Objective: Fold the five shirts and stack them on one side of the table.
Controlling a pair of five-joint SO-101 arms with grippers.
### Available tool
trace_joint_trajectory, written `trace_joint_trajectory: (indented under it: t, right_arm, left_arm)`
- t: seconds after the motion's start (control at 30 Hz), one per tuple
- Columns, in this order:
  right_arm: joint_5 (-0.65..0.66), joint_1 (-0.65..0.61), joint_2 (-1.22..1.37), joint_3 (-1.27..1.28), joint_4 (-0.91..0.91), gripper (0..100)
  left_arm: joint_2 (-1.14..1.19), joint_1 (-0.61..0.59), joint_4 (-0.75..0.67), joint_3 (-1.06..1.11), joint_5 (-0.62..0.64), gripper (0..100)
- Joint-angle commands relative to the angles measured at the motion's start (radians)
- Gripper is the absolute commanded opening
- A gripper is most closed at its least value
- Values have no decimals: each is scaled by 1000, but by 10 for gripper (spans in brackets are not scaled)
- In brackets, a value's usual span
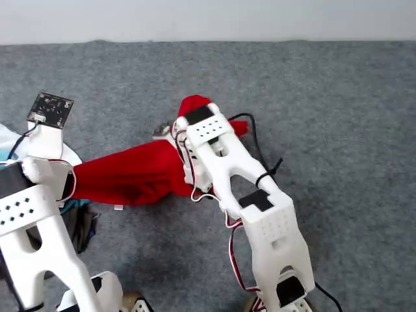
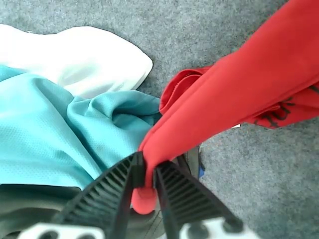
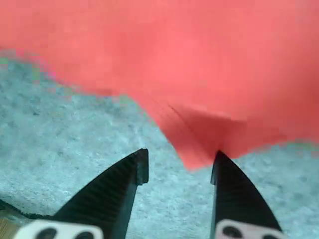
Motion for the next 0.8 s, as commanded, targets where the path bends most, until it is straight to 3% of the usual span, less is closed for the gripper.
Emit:
trace_joint_trajectory:
  t: [0.0, 0.27, 0.47, 0.77]
  right_arm:
    - [-9, 19, 25, -3, -30, 214]
    - [-9, 71, 120, -5, -87, 195]
    - [9, 73, 114, -5, -96, 6]
    - [121, 170, -101, -5, -41, 10]
  left_arm:
    - [-2, -12, -6, -41, 8, 13]
    - [-2, -12, -6, -41, 8, 13]
    - [-2, -12, -6, -41, 8, 13]
    - [-3, -6, 43, -58, 9, 13]
